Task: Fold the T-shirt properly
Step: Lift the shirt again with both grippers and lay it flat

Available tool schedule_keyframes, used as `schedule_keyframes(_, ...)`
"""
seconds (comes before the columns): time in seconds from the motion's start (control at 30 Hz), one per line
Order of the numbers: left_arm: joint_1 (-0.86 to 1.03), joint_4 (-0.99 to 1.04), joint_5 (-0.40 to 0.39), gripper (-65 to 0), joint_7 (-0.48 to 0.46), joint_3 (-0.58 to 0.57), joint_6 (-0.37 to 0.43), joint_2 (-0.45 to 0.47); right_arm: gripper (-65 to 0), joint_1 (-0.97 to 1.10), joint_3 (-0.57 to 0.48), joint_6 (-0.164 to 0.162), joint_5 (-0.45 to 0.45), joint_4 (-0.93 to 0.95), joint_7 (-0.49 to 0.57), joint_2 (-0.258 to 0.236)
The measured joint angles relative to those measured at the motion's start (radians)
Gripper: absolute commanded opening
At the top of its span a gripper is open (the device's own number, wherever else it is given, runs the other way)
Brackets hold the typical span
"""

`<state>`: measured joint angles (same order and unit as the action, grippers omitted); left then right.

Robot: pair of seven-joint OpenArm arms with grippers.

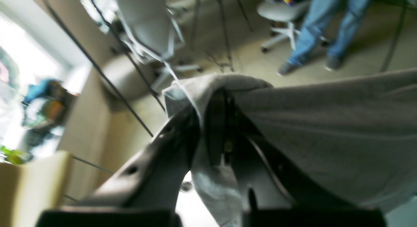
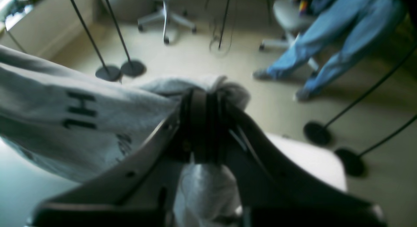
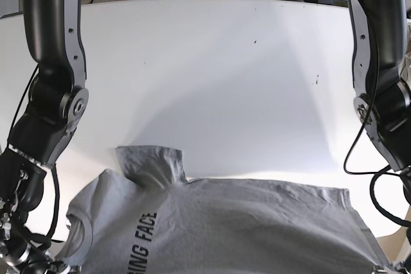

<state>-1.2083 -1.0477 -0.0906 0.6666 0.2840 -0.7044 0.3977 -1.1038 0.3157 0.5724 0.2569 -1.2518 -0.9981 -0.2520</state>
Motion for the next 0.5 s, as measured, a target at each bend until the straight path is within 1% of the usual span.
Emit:
schedule_keyframes(0.1,-0.069,-0.031,-0.014,-64.6,-0.002,-0.002,0.000,0.025,-63.1,-0.086,-0.006,0.004,0.008,-0.057,-0.056,-0.014)
schedule_keyframes(0.13,-0.064,-0.067,-0.015,-64.6,0.003,-0.001,0.000,0.030,-63.1,-0.087,-0.006,0.005,0.011,-0.103,-0.076,-0.015)
schedule_keyframes(0.17,-0.048,-0.111,-0.014,-64.6,0.031,-0.001,-0.001,0.039,-63.1,-0.084,-0.006,0.005,0.013,-0.154,-0.106,-0.017)
schedule_keyframes(0.23,0.011,-0.206,-0.017,-64.6,0.044,0.002,0.000,0.045,-63.1,-0.033,-0.005,0.008,0.022,-0.248,-0.133,-0.024)
schedule_keyframes(0.3,0.119,-0.303,-0.026,-64.6,0.060,0.004,0.000,0.046,-63.1,0.073,-0.002,0.008,0.018,-0.346,-0.173,-0.024)
schedule_keyframes(0.33,0.225,-0.364,-0.050,-64.6,0.090,0.003,0.000,0.041,-63.1,0.175,0.010,0.008,0.017,-0.405,-0.189,-0.018)
schedule_keyframes(0.43,0.446,-0.462,-0.153,-64.6,0.104,0.008,-0.004,0.032,-63.1,0.397,0.056,0.008,0.010,-0.499,-0.202,0.006)
schedule_keyframes(0.5,0.583,-0.521,-0.200,-64.6,0.101,0.055,-0.005,0.026,-63.1,0.528,0.057,0.007,0.010,-0.550,-0.206,0.018)
